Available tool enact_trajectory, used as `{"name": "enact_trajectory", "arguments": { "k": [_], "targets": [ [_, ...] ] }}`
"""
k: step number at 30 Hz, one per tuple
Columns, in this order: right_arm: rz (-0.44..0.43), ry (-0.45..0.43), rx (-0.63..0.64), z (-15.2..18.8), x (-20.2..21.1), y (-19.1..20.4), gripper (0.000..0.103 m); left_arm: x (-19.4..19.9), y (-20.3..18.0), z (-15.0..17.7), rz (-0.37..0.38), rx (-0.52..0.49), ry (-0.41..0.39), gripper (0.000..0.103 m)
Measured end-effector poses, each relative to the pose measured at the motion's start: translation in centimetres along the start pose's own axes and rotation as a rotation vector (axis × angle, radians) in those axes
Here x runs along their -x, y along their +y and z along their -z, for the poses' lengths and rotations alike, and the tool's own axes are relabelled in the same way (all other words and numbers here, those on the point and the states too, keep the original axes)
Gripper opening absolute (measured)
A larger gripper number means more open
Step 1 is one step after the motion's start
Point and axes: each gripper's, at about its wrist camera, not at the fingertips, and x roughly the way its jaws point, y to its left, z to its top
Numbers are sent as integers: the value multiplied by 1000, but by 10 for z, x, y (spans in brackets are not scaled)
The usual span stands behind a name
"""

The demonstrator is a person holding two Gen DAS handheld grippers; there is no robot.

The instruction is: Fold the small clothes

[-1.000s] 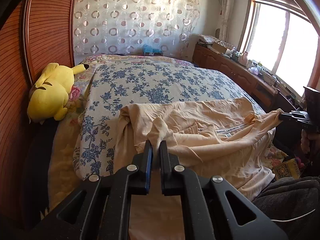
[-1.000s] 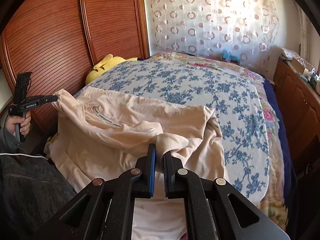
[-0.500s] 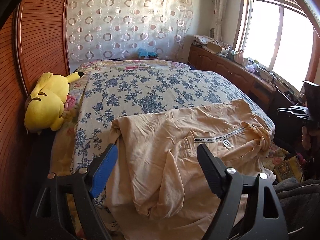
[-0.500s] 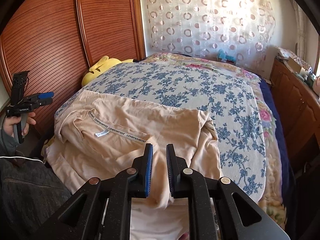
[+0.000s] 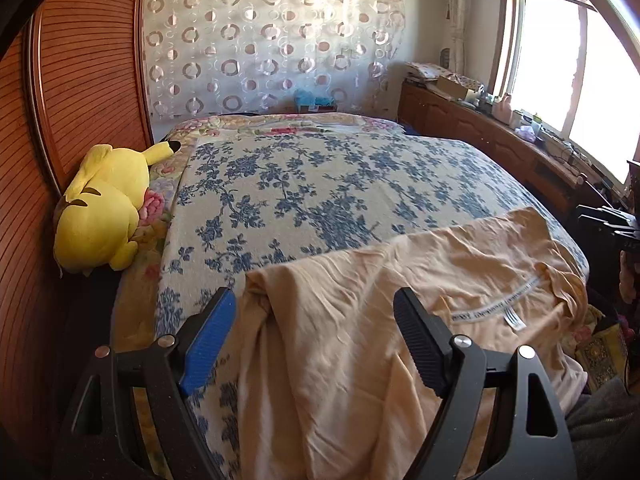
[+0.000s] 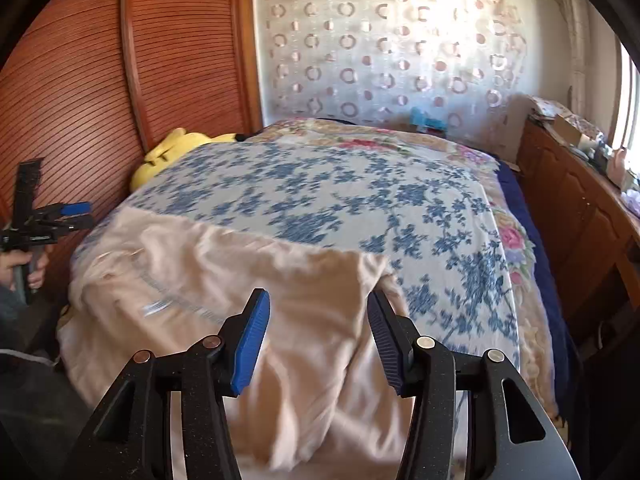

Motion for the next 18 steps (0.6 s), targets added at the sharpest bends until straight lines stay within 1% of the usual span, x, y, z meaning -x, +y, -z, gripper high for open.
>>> {"name": "enact_trajectory", "arguments": {
  "k": [4,10,13,18],
  "targets": [
    [20,42,-32,-4,-40,-10,56,-15,6,-6,-22,7,13,82],
    [52,113,-43,-11,-89,-19,58,-34,15,-4,-39,16,57,82],
    [53,135,-53,-14,-105,-22,59,-41,18,-2,-48,17,75,82],
    [42,135,-67,-12,-121,-23,65,-51,23,0,-44,38,104,82]
  ]
}}
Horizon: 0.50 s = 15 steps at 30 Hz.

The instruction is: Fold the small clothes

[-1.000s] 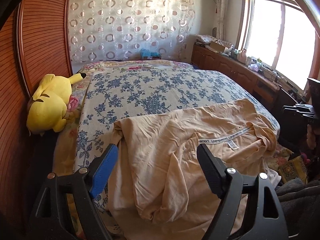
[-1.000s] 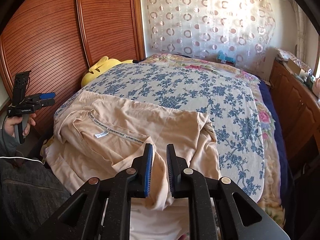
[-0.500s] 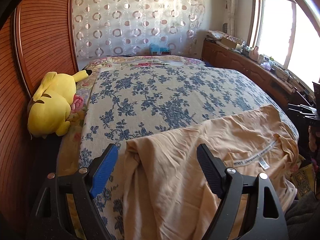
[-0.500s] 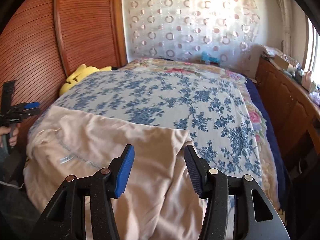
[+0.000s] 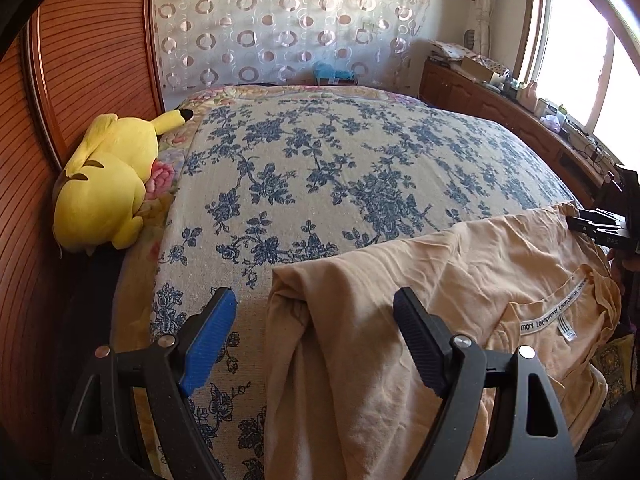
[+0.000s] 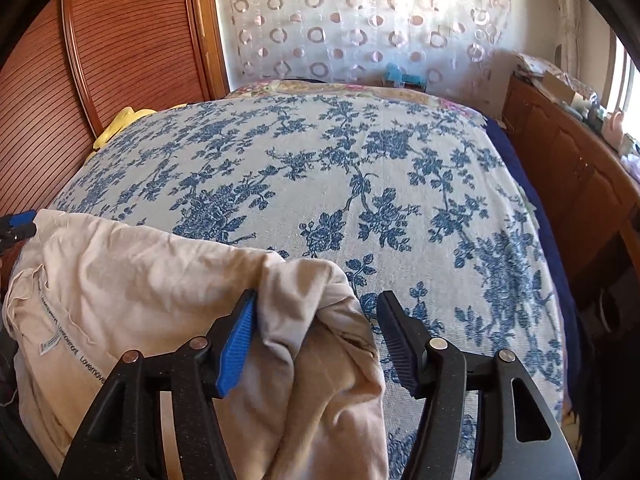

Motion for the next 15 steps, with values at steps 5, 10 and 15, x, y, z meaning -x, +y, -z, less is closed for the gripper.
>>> {"name": "enact_trajectory", "arguments": {
  "k": [5,10,15],
  "targets": [
    [3,-4,10,2,0,-2,67,-11,1,2,2,1,36,82],
    [5,-6,8,5,1,-3,67,-14,0,3,2,-5,39,82],
    [10,-1,19,5,0,-1,69,-14,-4,3,28,-19,33,62]
  ]
}}
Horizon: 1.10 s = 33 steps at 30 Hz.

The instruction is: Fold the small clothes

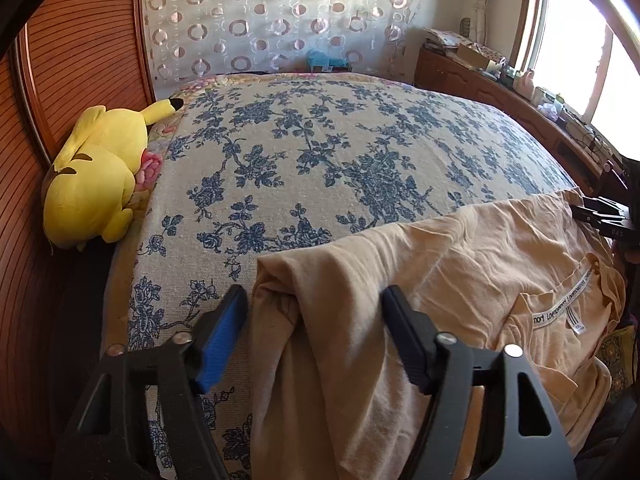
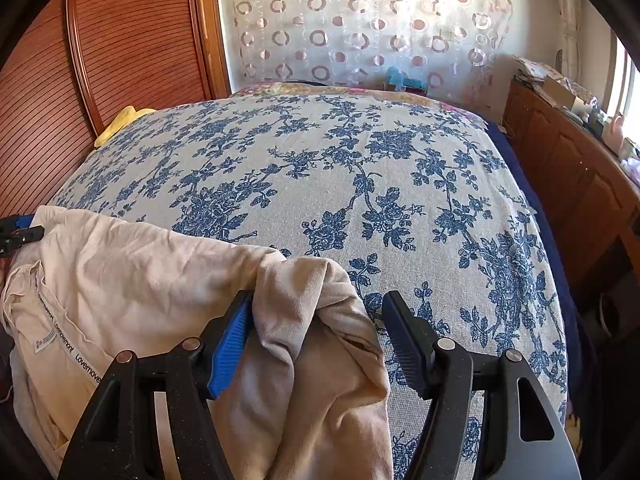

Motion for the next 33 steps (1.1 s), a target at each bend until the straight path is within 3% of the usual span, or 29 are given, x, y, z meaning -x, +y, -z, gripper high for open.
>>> {"name": "enact_trajectory", "arguments": {
  "k": [2,13,15,17,19,31,33],
  "targets": [
    [3,1,5,-1,-1,1,70,2,-1,-1,17,4,-1,52],
    [4,4,4,-1,-1,2,70,-1,1,-3,6,9,-4,51],
    [5,5,4,-1,-1,2,70,-1,0,-2,10,1,-6,44],
    [5,5,4,-1,-1,2,70,2,-3,-2,32,-2,-5,27],
    [6,6,6,-1,-1,2,70,6,-7,-2,39,-8,-16,20],
    [-6,12,21,-2,-3,2,70,10,-17,-1,21,-39,-33,18],
    [-18,10,33,-1,-2,5,60,9,-18,-1,25,-38,-27,17]
  ]
}}
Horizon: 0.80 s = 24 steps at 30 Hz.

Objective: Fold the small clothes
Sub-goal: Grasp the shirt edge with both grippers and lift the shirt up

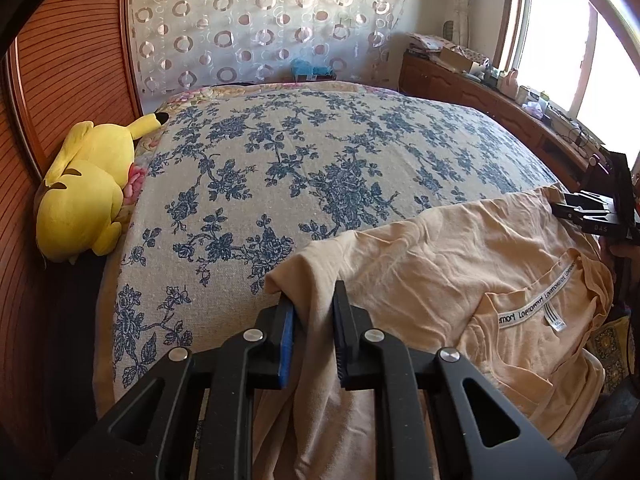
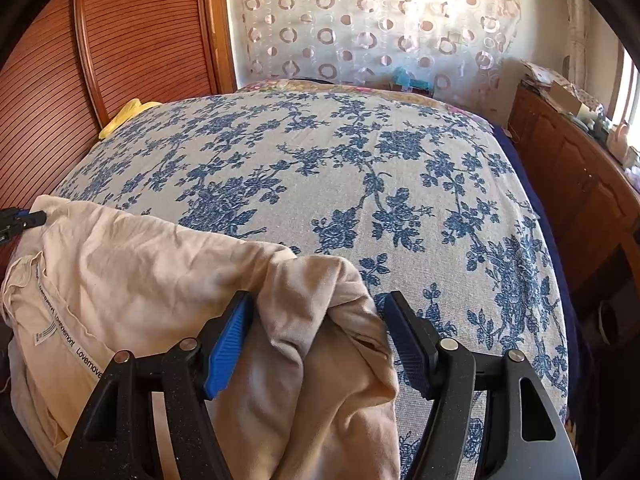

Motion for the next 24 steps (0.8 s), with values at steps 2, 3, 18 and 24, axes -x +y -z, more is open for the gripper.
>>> {"name": "enact_trajectory", "arguments": {
  "k": [2,3,18,24],
  "targets": [
    [-23,2,25,1,2,4,46,1,-3,1,3,-13,-2,16],
    [-34,7,26,1,4,5,35,4,-6,1,8,-19,-10,15],
    [-146,-214,-27,14,118,11,10,130,-33,-3,121,-4,-306,14],
    [-155,-333,-29,20,189,7,10,187,-32,-1,138,28,-439,14]
  ]
}}
